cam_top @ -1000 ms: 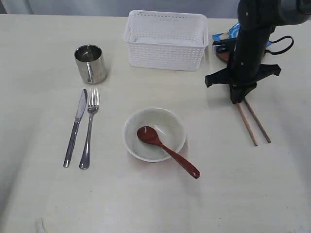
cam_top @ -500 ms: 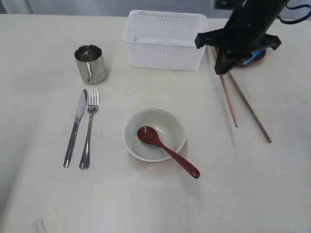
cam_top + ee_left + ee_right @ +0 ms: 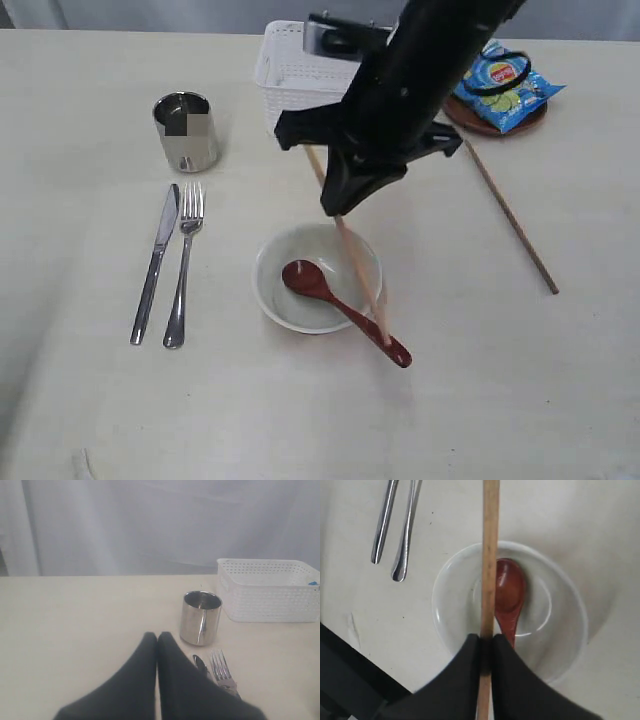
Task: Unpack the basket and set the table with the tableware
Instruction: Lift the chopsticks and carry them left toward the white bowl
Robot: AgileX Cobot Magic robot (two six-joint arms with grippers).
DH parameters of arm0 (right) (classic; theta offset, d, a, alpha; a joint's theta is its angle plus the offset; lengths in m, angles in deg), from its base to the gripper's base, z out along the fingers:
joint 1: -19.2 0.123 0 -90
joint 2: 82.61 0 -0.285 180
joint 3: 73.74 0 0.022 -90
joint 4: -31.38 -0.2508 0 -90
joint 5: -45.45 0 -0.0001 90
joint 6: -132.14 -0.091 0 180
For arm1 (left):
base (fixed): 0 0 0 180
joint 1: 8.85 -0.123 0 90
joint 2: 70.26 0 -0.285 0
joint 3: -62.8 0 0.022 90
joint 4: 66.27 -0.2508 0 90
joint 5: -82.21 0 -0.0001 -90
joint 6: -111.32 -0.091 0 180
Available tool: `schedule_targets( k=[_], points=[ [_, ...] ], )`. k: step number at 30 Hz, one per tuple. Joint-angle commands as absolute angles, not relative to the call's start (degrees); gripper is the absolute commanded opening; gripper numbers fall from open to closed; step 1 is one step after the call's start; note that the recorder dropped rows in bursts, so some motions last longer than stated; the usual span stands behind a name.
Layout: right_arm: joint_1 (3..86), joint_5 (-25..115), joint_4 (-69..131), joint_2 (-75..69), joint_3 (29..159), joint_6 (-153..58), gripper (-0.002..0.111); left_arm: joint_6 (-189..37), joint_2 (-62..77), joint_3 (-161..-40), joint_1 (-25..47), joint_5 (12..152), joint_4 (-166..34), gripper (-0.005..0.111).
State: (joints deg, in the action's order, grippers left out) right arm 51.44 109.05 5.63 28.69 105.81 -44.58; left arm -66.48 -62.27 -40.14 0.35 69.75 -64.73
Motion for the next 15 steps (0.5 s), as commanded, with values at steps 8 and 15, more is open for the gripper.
schedule_targets(
  k=[8,15],
  points=[
    [59.8,91.3,1.6,25.5,95.0,-47.9,-0.001,-66.5,-62.5,-40.0,0.4,70.1,-64.6,0.0],
    [60.6,88.6,9.8,27.4,95.0,-58.7,-0.001,-66.5,-62.5,-40.0,0.4,70.1,-64.3,0.0]
  ],
)
